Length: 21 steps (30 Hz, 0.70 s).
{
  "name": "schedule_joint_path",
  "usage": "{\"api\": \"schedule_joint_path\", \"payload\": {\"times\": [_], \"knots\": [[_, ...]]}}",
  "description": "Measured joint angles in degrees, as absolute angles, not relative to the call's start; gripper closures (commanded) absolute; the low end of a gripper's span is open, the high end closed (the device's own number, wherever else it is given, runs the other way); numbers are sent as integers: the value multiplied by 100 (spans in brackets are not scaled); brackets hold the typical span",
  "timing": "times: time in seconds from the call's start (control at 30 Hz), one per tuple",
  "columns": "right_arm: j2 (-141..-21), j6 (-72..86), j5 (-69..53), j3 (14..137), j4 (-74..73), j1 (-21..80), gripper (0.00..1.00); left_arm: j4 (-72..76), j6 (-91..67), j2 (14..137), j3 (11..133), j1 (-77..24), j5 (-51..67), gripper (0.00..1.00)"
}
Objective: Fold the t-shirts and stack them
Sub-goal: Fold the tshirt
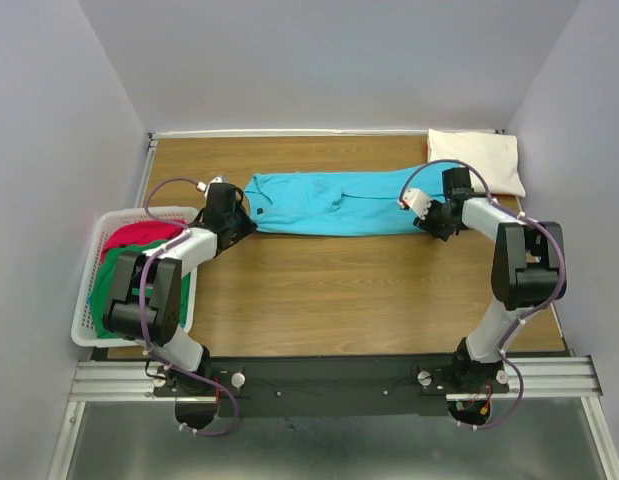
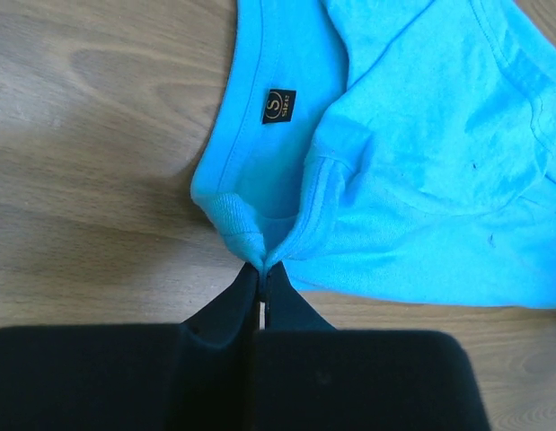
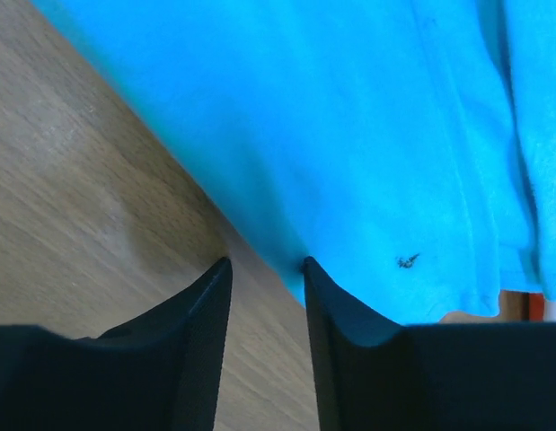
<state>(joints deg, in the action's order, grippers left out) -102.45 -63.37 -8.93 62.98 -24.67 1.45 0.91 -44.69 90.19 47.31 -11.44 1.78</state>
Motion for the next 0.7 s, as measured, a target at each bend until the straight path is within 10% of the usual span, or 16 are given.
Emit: {"api": "schedule_joint_path", "payload": {"times": [0.33, 0.7], "knots": [[-10339, -6346, -624, 6167, -2008, 233, 98, 49, -4281, 9170, 4945, -972, 235, 100], [-9290, -6506, -646, 5043, -2357, 668, 99, -93, -4088, 9684, 5454, -731, 268, 100]]}}
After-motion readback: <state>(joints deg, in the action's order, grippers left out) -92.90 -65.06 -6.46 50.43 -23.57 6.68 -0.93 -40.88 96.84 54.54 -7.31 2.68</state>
